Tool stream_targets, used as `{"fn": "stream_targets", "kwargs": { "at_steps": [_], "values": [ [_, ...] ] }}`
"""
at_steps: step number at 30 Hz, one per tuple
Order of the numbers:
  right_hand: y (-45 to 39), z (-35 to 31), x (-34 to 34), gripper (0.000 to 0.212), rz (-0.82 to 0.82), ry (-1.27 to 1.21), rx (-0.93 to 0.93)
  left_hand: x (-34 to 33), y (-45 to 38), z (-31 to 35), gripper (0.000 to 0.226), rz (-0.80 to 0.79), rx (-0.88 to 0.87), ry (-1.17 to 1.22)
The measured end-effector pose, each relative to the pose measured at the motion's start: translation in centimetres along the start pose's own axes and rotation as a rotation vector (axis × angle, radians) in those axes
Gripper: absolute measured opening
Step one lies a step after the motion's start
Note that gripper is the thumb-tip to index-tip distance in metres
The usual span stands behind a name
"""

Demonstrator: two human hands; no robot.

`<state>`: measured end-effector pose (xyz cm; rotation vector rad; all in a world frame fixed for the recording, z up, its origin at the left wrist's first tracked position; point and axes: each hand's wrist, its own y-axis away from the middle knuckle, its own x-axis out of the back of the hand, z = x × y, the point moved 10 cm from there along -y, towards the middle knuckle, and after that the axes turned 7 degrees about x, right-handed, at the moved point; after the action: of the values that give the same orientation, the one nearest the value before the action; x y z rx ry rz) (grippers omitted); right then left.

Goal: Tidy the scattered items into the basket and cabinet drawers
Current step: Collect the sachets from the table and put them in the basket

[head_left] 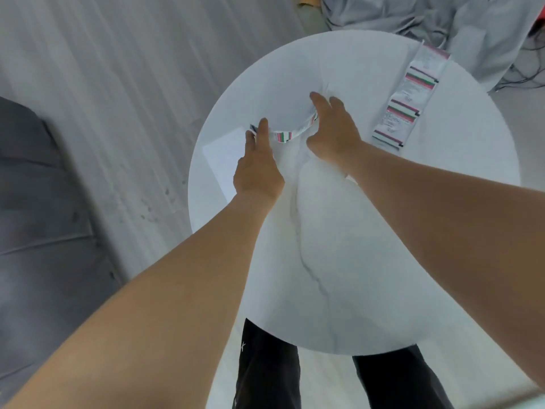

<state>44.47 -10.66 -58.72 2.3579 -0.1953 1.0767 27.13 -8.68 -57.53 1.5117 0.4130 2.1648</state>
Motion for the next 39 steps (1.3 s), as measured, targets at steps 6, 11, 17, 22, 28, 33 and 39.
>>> {"fn": "stream_targets", "kwargs": {
  "at_steps": [6,11,17,22,28,33,39],
  "values": [
    [1.8,-2.6,-3.5,0.059,-0.224,-0.128,0.221,0.3,-0.8,-0.5,0.073,0.039,-0.105,0.196],
    [4.8,-2.6,-5.8,0.119,-0.364,-0.371,0.205,0.6,-0.4,1.3,0.069,0.029,-0.134,0.263],
    [4.6,0.3,-4.1,0.016,-0.181,-0.512,0.053,-0.7,0.9,6.3,0.077,-0.112,-0.292,0.258],
    [4.3,3.0,-1.6,0.019,-0.070,-0.917,-0.142,2.0,0.7,7.5,0.080,0.202,-0.162,0.367],
    [4.1,4.4,0.7,0.042,-0.127,-0.973,-0.151,-2.0,-0.9,7.0,0.016,-0.065,0.411,1.113],
    [4.2,6.5,4.4,0.018,-0.023,-0.672,-0.122,-3.4,-0.2,9.1,0.010,-0.186,0.586,1.322],
    [3.7,6.9,7.6,0.031,0.132,-0.763,-0.115,-5.7,1.1,13.4,0.023,-0.551,0.635,1.228]
  ]
}}
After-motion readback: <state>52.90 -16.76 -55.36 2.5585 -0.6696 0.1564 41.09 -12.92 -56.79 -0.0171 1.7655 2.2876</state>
